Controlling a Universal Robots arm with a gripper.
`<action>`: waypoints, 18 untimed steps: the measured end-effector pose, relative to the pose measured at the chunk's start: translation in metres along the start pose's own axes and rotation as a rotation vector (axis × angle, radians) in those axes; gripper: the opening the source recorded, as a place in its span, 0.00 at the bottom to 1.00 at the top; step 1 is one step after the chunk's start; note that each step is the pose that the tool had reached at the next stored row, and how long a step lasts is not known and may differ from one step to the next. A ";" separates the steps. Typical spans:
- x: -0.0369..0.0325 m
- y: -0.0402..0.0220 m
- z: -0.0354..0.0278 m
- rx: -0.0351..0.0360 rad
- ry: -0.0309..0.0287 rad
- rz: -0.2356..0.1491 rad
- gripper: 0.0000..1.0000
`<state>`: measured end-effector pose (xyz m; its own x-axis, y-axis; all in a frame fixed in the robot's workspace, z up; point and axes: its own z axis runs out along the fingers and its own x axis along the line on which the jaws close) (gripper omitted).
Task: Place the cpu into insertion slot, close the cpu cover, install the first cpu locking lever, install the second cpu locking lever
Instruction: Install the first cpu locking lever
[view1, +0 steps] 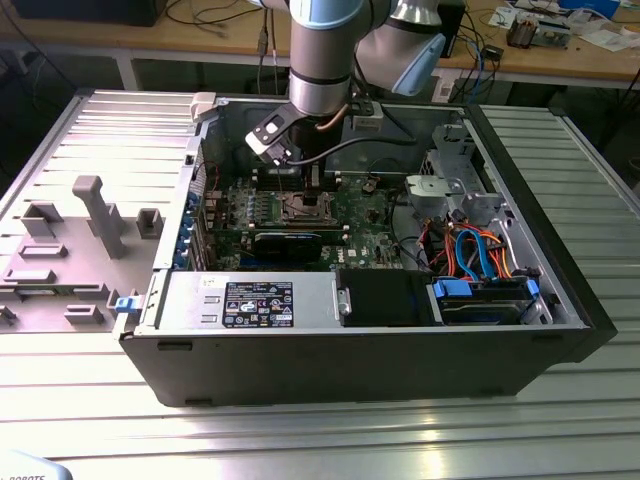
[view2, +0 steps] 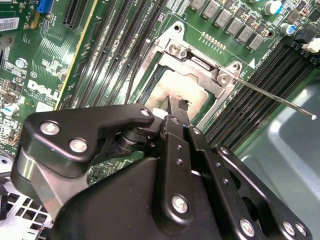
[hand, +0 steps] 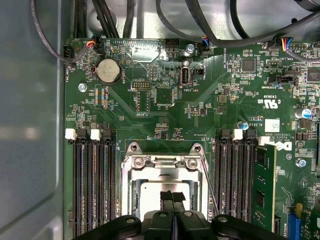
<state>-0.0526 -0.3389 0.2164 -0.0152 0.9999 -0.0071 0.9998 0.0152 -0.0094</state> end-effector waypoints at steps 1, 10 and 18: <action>0.0000 0.0000 -0.0009 0.0000 0.0001 0.000 0.11; 0.0000 0.0000 -0.0025 -0.0001 0.0002 0.000 0.11; 0.0000 0.0000 -0.0048 -0.0002 0.0002 0.000 0.11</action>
<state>-0.0526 -0.3388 0.2213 -0.0152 0.9999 -0.0069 0.9998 0.0151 -0.0093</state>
